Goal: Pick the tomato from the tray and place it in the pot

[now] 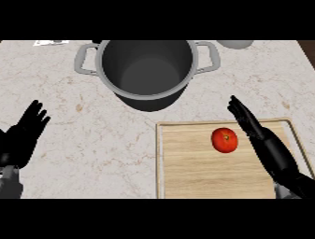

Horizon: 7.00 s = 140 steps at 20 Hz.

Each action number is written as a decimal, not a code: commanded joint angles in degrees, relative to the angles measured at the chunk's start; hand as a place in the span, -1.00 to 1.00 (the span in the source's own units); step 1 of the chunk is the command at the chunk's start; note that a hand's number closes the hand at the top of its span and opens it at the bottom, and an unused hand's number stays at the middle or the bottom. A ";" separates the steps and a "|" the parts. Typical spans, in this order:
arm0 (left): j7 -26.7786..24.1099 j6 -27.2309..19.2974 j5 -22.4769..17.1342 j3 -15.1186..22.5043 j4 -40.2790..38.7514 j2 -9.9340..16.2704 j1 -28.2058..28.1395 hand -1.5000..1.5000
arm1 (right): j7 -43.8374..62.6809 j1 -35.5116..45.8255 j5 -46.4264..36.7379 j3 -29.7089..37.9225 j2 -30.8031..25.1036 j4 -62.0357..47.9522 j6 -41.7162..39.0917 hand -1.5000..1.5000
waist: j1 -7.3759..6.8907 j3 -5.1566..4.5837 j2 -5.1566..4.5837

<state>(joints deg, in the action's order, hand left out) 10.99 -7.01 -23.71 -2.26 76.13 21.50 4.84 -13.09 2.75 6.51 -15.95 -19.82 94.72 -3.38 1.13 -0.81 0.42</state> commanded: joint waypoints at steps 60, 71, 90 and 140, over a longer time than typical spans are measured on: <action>7.23 -3.18 16.97 8.75 21.21 -12.73 2.22 0.00 | 43.93 13.66 -21.83 5.77 -12.74 17.96 -36.99 -1.00 | -1.17 0.80 -0.39; 6.48 -1.51 17.94 6.56 17.44 -14.09 4.64 0.00 | 50.63 15.73 -32.98 -0.45 -2.47 14.57 -35.94 -1.00 | -1.31 0.80 -0.47; 8.22 -0.50 20.37 5.09 19.66 -15.81 4.00 0.00 | 42.38 15.98 -50.02 -3.93 1.79 -1.41 -36.22 -1.00 | -1.27 0.81 -0.44; 8.36 3.28 21.07 3.34 20.94 -16.35 2.55 0.00 | 86.97 45.09 -75.14 -12.46 19.78 18.20 -22.01 1.00 | -1.61 0.73 -0.27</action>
<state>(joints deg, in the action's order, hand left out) 19.59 -4.10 -2.83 1.27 97.91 4.93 6.37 63.52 38.32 -70.12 -28.52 -0.76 114.31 -20.59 -0.29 -0.09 0.30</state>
